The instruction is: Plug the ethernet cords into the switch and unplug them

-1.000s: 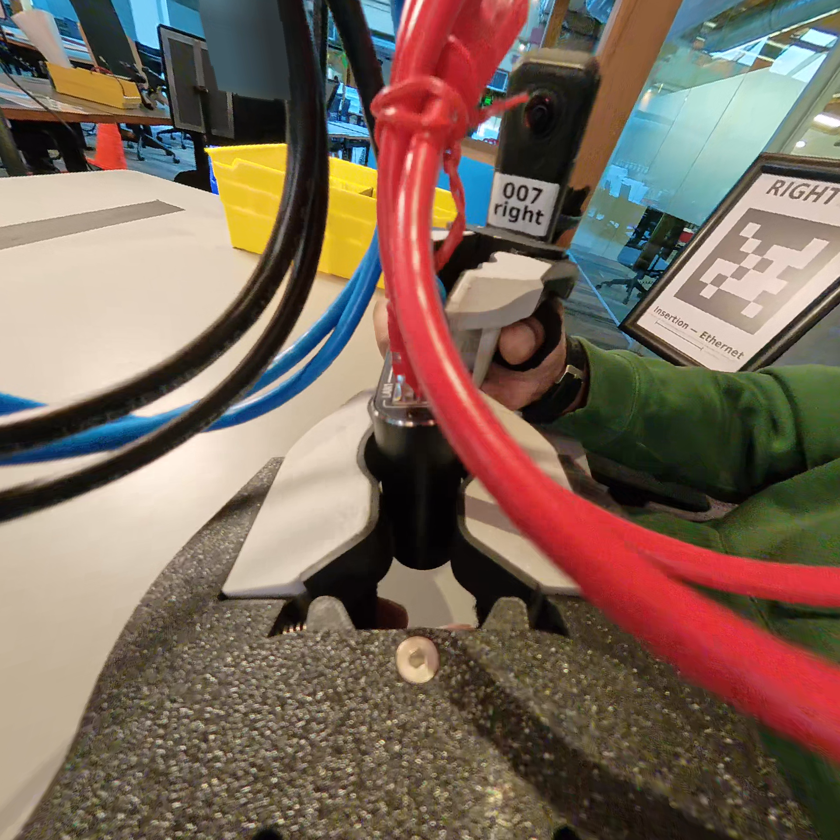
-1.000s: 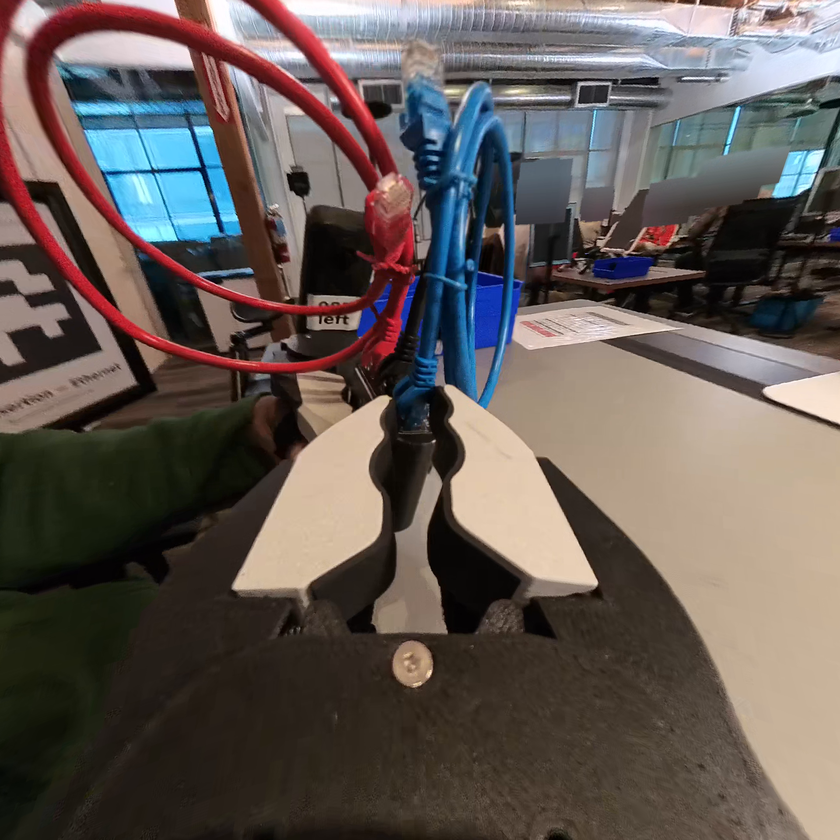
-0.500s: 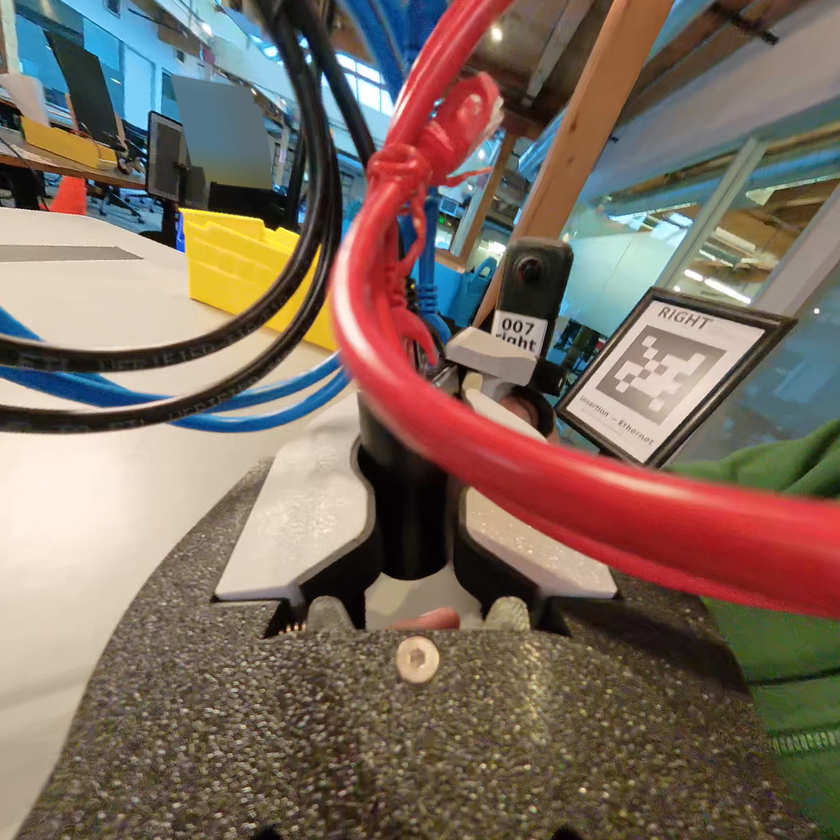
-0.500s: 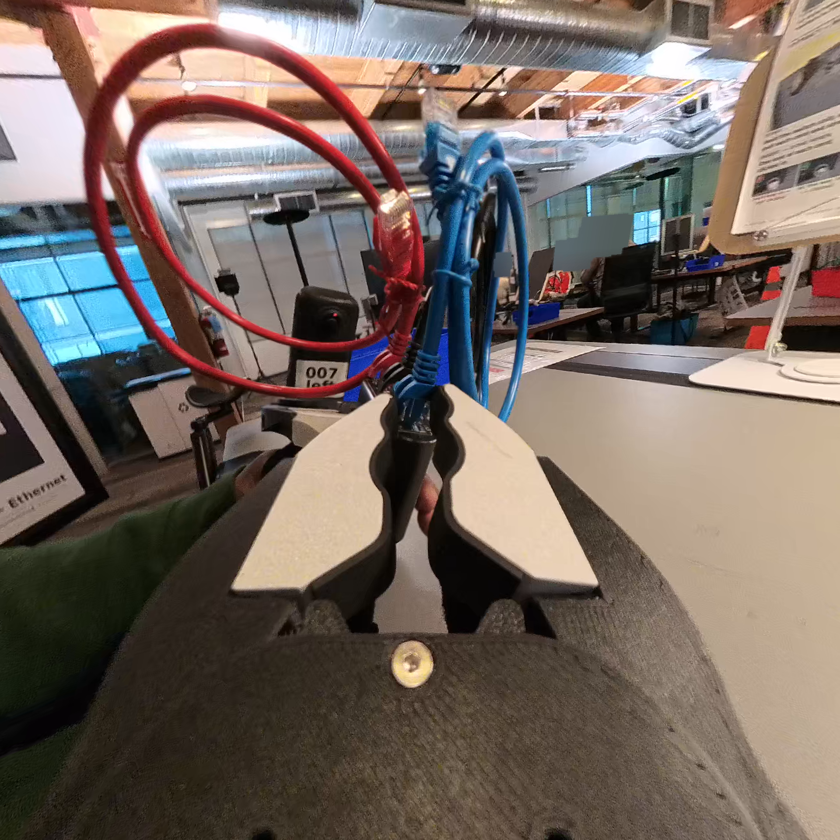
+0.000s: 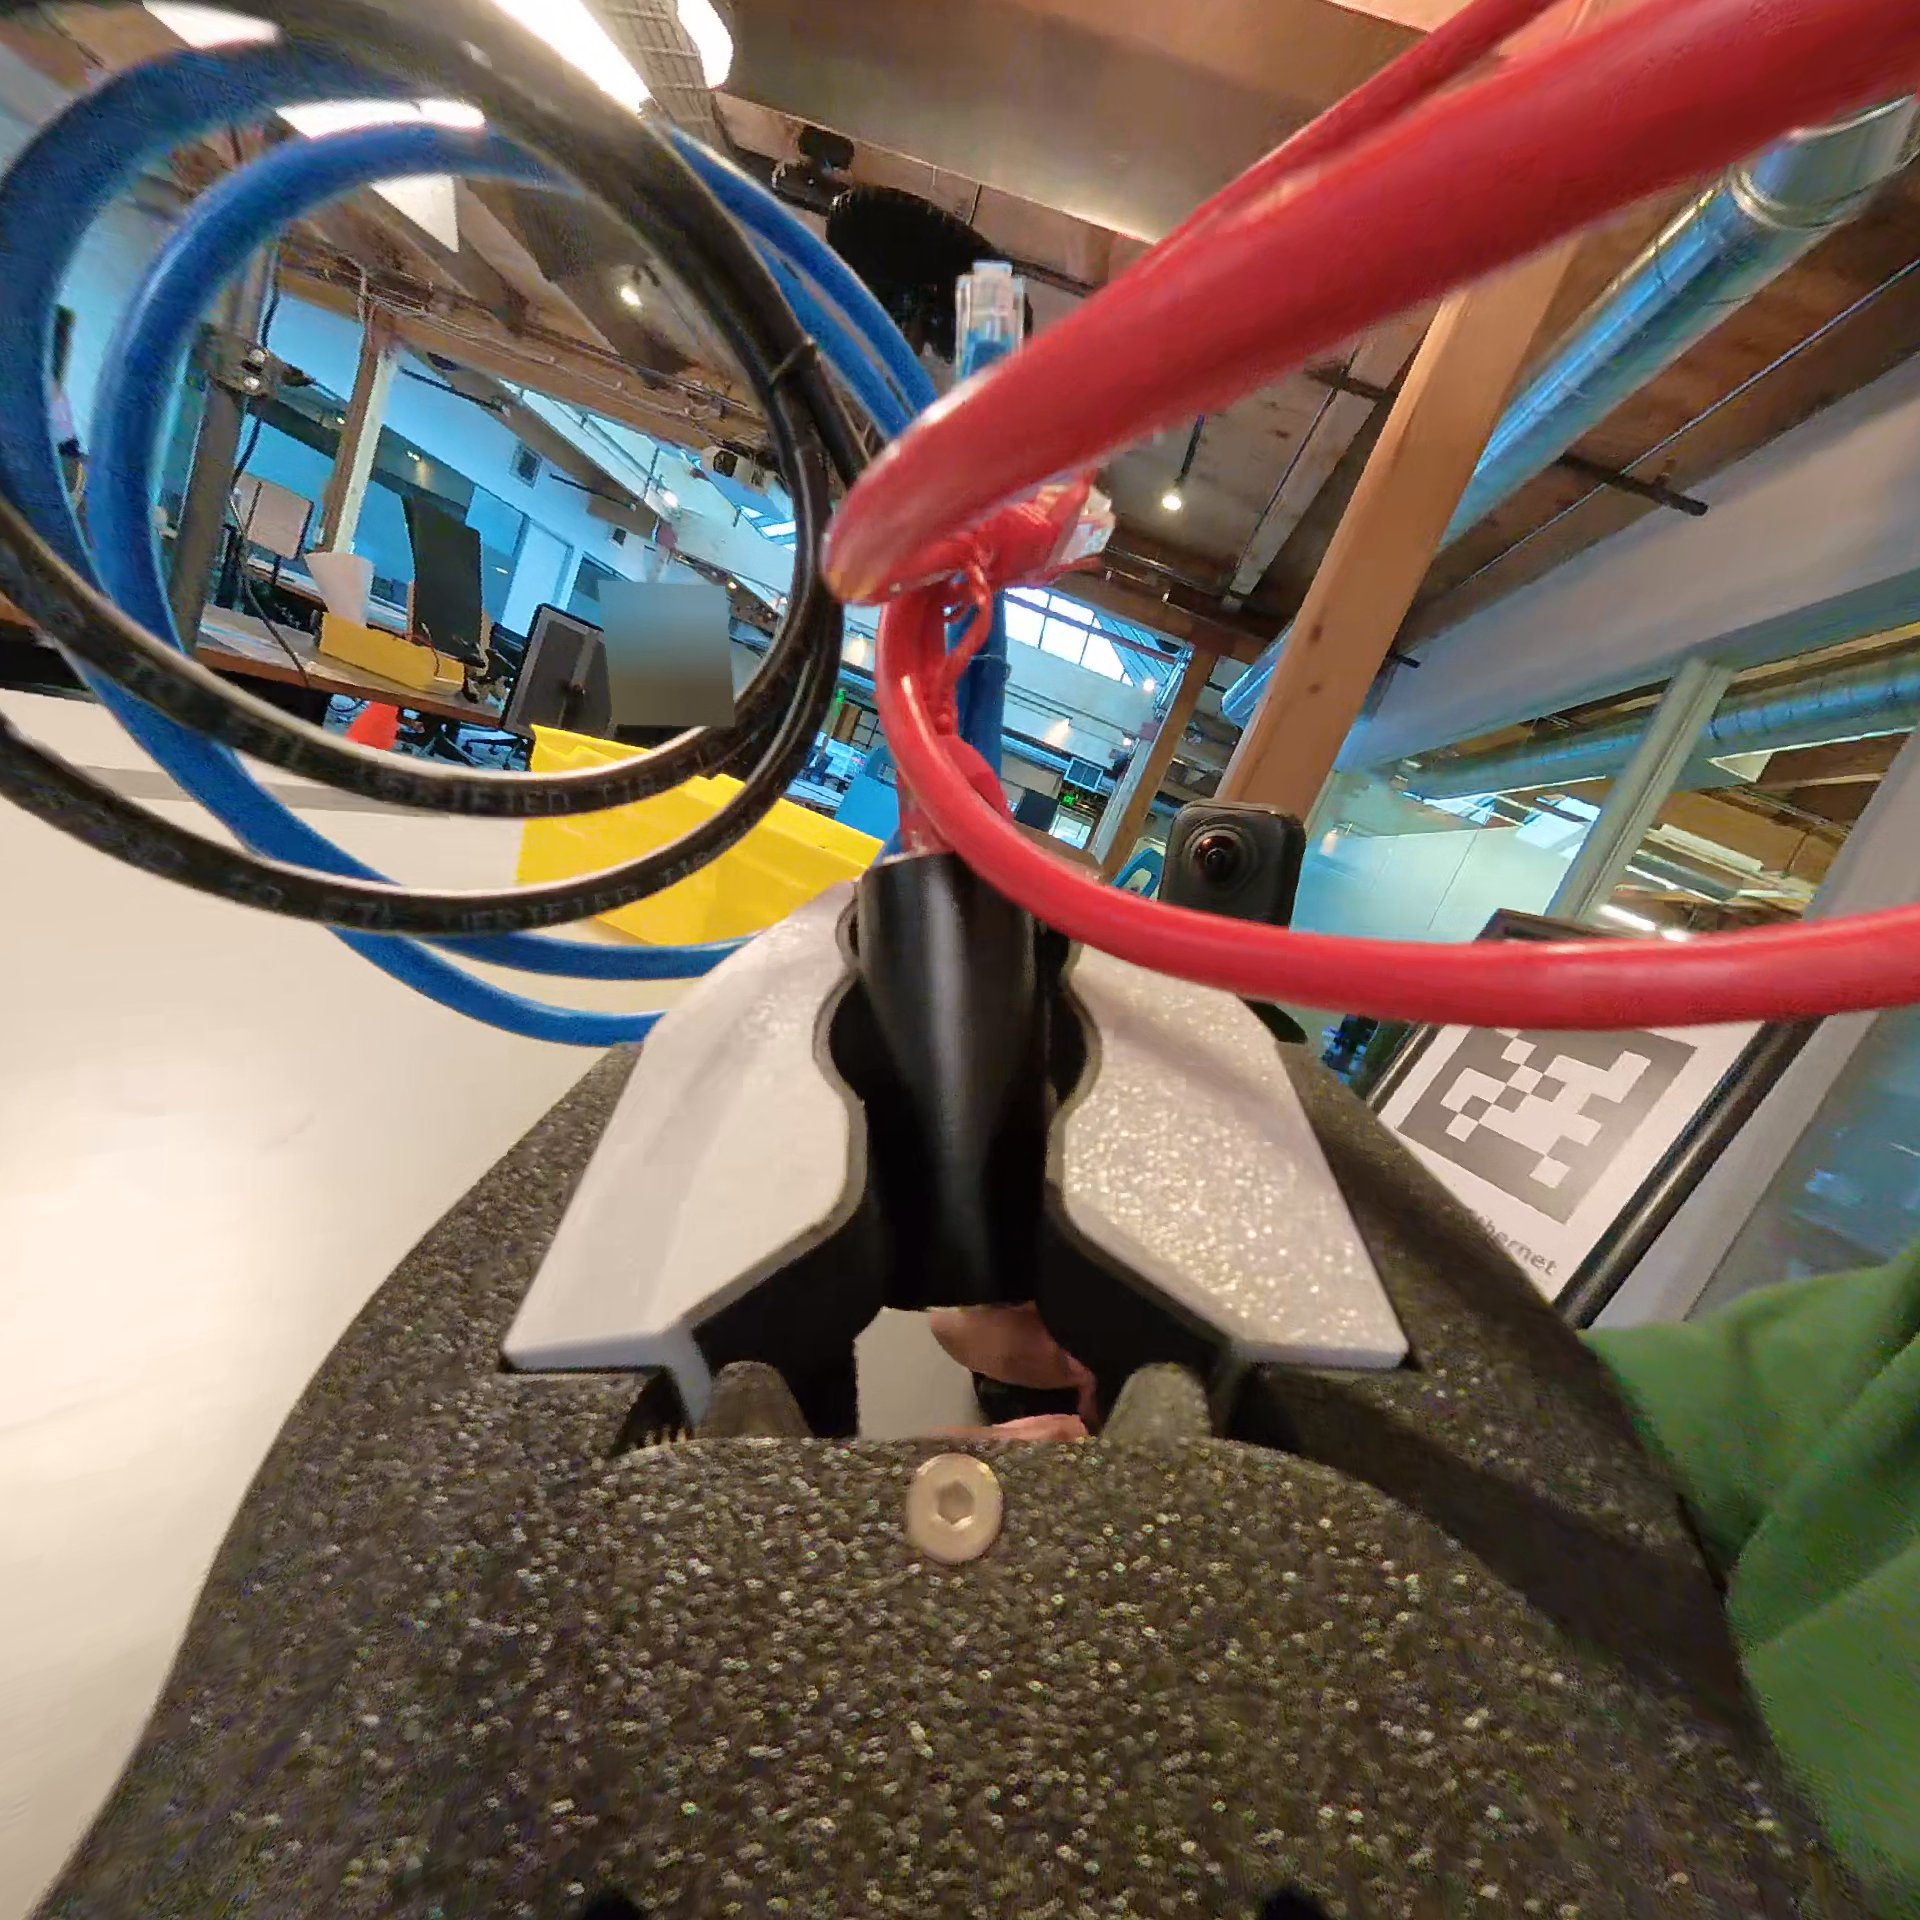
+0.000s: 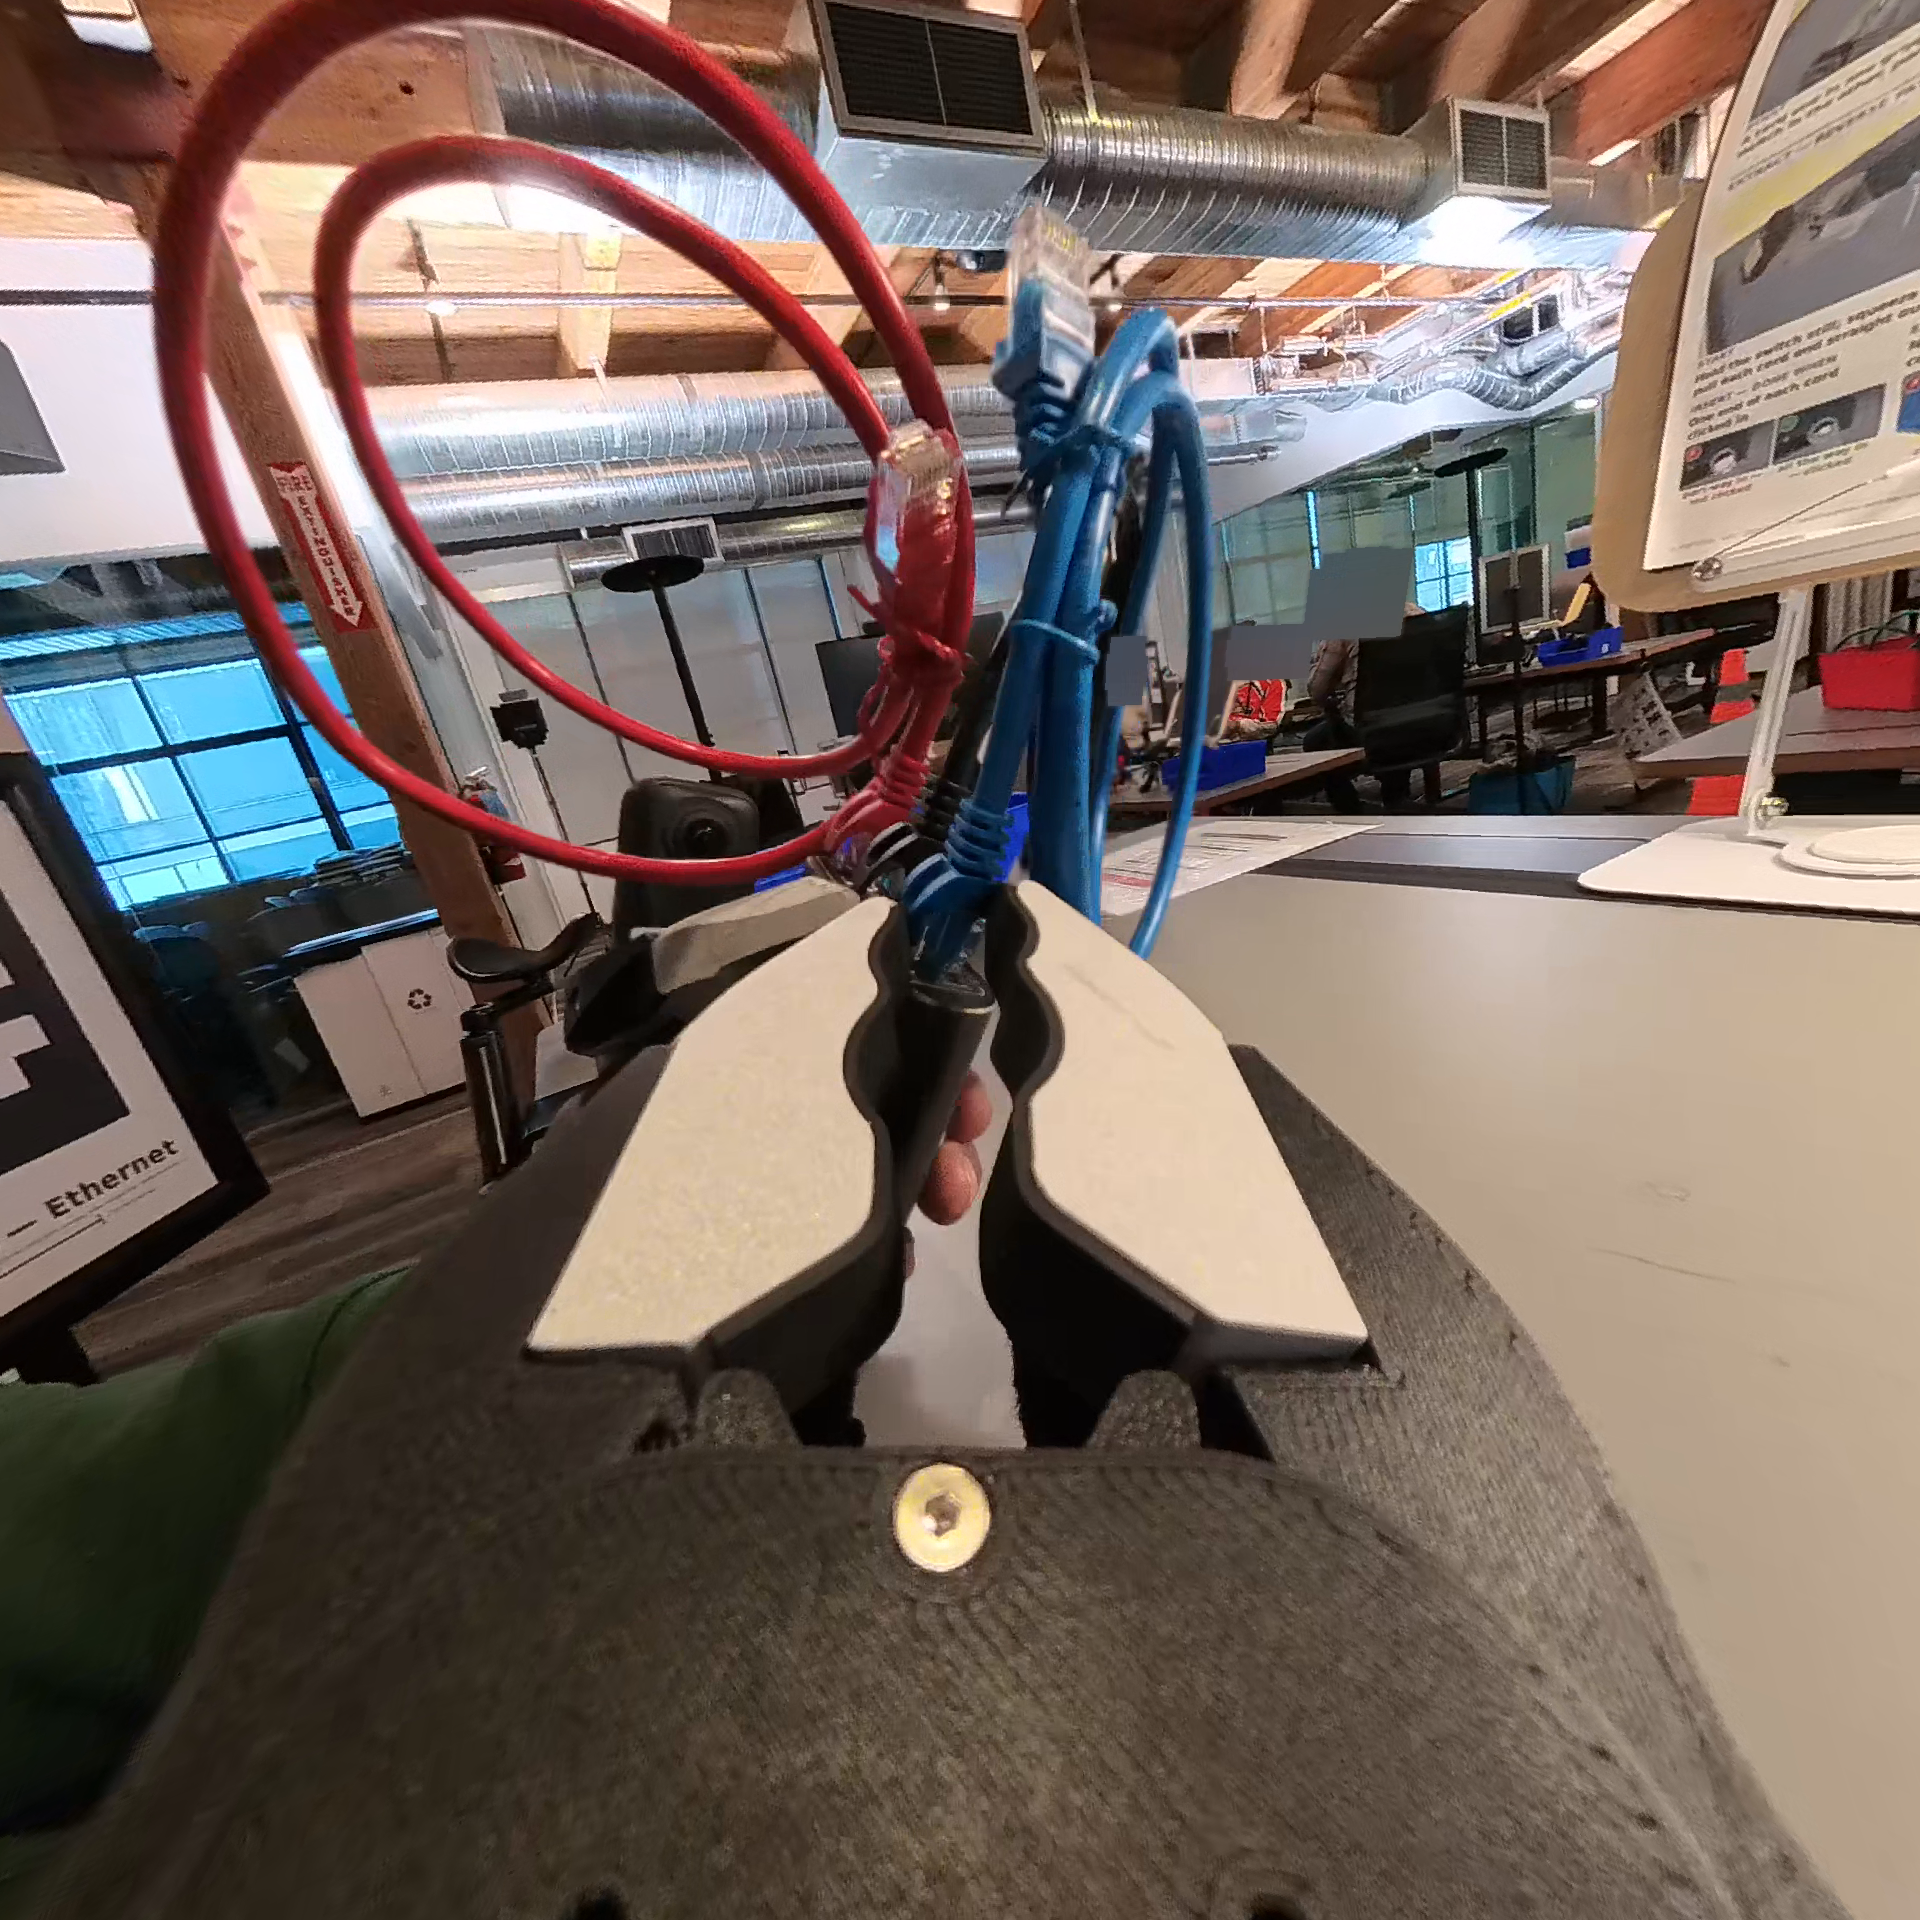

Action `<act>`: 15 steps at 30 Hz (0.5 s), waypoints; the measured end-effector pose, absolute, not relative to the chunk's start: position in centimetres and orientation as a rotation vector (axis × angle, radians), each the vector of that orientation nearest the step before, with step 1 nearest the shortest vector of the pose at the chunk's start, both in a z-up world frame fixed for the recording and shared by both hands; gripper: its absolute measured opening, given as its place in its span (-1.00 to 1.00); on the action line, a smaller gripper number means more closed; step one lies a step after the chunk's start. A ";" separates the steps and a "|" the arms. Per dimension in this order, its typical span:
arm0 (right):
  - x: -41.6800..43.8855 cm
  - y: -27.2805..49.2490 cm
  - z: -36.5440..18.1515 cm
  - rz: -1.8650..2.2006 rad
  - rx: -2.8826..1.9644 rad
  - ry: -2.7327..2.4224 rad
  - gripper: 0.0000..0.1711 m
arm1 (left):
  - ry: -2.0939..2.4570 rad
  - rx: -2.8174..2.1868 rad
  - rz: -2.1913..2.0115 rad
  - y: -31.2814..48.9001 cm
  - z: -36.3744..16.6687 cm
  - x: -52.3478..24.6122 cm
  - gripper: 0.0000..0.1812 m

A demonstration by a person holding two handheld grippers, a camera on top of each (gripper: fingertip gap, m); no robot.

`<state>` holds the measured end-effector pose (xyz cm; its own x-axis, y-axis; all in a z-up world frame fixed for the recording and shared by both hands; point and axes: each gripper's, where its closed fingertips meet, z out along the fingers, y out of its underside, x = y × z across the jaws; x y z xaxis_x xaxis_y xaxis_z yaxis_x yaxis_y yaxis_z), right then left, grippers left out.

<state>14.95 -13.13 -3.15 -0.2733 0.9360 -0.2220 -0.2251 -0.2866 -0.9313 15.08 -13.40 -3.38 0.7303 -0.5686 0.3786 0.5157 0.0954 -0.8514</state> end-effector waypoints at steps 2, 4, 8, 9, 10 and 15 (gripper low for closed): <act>15.0 -13.2 -3.2 1.709 -1.063 -1.050 -0.83 | 0.059 -1.253 -0.796 -13.5 -3.5 15.2 -0.67; 15.2 -13.2 -3.2 1.728 -1.057 -1.065 -0.83 | 0.070 -1.260 -0.804 -13.5 -3.5 15.3 -0.68; 16.3 -10.4 -2.1 1.750 -1.066 -0.904 -0.84 | 0.130 -1.264 -0.834 -14.3 -3.5 15.9 -0.69; 17.1 -8.4 -1.7 1.789 -1.077 -0.848 -0.85 | 0.136 -1.251 -0.822 -14.9 -3.3 15.6 -0.68; 18.0 -6.6 -1.5 1.809 -1.081 -0.826 -0.85 | 0.119 -1.240 -0.803 -15.3 -3.3 15.0 -0.69; 20.0 -3.9 -2.6 1.736 -1.136 -0.920 -0.84 | 0.022 -1.254 -0.798 -15.7 -3.6 12.1 -0.68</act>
